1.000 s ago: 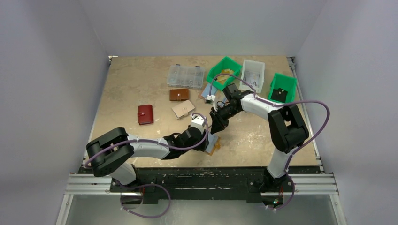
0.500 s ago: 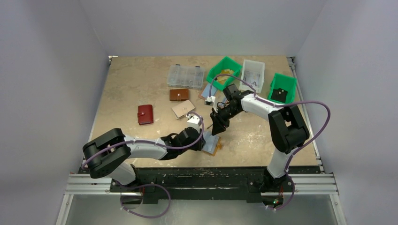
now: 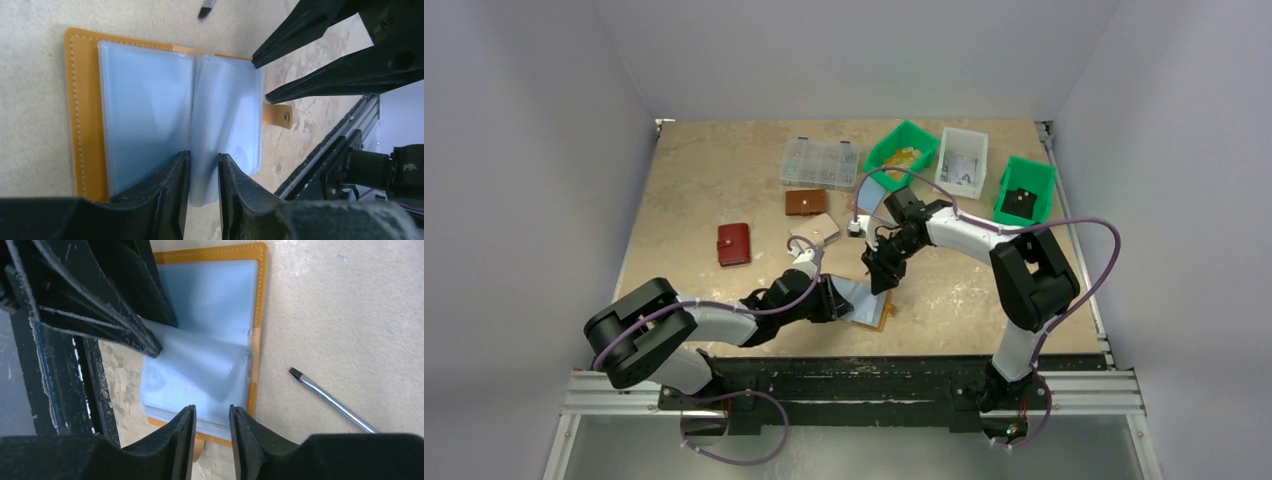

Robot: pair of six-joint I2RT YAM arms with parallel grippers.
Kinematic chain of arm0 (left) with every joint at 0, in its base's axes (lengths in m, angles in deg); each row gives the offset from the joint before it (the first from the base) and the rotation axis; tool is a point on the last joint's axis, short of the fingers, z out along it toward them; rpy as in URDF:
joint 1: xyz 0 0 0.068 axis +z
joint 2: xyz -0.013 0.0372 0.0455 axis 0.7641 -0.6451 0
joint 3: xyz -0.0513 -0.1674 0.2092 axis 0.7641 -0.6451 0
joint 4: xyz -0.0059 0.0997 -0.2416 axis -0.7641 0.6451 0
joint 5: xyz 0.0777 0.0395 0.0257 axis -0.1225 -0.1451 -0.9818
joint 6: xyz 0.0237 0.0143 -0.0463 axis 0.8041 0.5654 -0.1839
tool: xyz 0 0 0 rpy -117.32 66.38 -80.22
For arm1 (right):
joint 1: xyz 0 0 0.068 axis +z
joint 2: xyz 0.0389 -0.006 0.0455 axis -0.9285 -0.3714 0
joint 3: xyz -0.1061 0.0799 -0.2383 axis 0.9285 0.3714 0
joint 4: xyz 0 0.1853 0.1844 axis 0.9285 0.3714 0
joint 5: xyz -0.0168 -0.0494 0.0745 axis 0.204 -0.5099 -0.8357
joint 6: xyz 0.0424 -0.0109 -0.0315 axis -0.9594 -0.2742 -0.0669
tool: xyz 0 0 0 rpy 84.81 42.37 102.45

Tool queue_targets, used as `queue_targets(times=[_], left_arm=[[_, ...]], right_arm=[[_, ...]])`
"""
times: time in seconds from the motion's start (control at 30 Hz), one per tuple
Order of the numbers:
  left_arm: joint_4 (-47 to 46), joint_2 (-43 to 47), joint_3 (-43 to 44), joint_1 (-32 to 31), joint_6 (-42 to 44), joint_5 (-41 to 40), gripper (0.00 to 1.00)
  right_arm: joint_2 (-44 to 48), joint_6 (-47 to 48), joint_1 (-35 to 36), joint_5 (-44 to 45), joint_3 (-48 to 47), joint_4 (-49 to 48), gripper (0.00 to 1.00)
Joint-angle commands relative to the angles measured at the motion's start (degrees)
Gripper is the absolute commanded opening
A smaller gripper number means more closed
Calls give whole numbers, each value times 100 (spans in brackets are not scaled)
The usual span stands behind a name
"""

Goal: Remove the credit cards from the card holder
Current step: Remove the credit card from the card holder.

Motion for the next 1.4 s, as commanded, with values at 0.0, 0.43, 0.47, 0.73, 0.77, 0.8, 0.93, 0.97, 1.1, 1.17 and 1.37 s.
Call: queue_targets(times=[0.0, 0.43, 0.47, 0.73, 0.77, 0.8, 0.93, 0.97, 1.1, 1.17, 1.37], left_arm=[[-486, 95, -107, 32, -301, 415, 31], [184, 801, -238, 34, -260, -25, 44], [339, 882, -207, 34, -212, -87, 46], [1800, 1873, 32, 34, 383, -688, 58], [1952, 2023, 55, 34, 477, -729, 59], [2077, 2172, 67, 34, 587, -754, 59], [2202, 2755, 14, 14, 910, -613, 60], [2160, 2860, -10, 16, 961, -541, 60], [1843, 3069, -88, -173, 1094, -360, 60], [1631, 2981, -113, -324, 1125, -355, 60], [659, 1735, -77, -590, 1018, -319, 57]], right_arm=[[20, -60, 288, 324, 31, -274, 38], [-319, -409, 521, -421, -213, -302, 27], [-355, -430, 518, -607, -244, -262, 28], [-609, -669, 521, -1341, -331, -278, 29], [-638, -717, 522, -1369, -347, -305, 29], [-663, -769, 517, -1382, -362, -343, 29], [-880, -913, 521, -1399, -552, -382, 30], [-948, -917, 520, -1416, -629, -353, 31], [-1074, -883, 517, -1461, -950, -270, 36], [-1084, -891, 522, -1507, -1041, -263, 37], [-968, -833, 503, -1630, -1091, -198, 42]])
